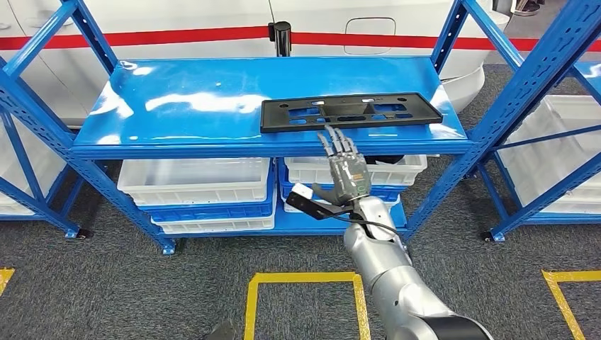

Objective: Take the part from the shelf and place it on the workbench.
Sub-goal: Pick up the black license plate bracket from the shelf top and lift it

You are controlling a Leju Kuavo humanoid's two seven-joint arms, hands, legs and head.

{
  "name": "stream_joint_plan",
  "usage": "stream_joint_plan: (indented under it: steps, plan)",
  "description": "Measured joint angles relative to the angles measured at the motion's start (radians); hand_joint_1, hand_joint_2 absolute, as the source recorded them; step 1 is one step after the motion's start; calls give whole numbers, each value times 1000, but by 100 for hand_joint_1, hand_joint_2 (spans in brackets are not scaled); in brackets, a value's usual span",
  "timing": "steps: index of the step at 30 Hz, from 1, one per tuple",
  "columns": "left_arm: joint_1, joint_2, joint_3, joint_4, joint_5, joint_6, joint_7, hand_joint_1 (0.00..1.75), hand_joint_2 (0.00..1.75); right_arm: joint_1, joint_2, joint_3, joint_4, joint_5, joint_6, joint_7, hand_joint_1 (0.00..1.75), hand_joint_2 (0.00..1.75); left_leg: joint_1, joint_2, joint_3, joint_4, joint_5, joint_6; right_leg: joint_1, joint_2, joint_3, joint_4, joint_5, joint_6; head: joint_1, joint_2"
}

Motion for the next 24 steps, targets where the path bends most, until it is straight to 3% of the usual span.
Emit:
stream_joint_plan:
  steps: [8, 24]
  plan:
    - [-1, 0, -4, 0, 8, 18, 0, 0, 0, 0, -44, -112, -86, 3, 0, -13, 0, 175, -1, 0, 0, 0, 0, 0, -2, 0, 0, 0, 0, 0, 0, 0]
    - [-1, -2, -15, 0, -9, 45, 0, 0, 0, 38, -82, -167, -165, 53, 0, 6, 0, 175, 0, 0, -1, 0, 0, 0, -3, 0, -1, 0, 0, 0, 0, 0]
